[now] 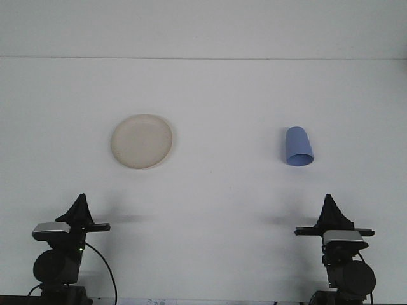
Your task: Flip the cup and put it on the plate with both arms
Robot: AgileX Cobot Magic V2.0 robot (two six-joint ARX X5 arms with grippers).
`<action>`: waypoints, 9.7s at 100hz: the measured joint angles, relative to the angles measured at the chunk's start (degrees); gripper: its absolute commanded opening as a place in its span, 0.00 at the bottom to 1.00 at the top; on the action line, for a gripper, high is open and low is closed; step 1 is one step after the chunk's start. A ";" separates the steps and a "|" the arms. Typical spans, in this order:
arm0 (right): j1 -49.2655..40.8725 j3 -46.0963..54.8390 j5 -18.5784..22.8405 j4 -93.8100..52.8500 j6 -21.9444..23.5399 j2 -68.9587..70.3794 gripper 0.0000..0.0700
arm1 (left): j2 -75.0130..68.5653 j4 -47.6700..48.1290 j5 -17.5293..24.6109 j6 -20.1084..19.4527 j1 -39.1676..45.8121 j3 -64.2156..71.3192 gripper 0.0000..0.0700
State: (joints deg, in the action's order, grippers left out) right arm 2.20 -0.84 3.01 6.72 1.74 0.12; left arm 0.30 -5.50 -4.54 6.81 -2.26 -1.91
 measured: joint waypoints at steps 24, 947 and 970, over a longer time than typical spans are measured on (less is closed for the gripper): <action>0.00 -0.37 0.00 1.01 0.48 0.02 0.00 | 0.00 -0.02 0.00 0.00 0.00 0.00 0.02; 0.66 -40.96 0.02 -40.54 -0.81 26.64 0.00 | 58.71 48.09 23.91 2.14 -3.78 -66.66 0.40; 0.66 -40.96 0.02 -40.54 -0.81 26.64 0.00 | 60.96 48.37 23.93 1.84 -10.34 -66.66 0.62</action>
State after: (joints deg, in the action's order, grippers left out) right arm 2.85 -41.80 3.03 -33.82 0.93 26.76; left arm 61.25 42.87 19.40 8.64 -12.60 -68.58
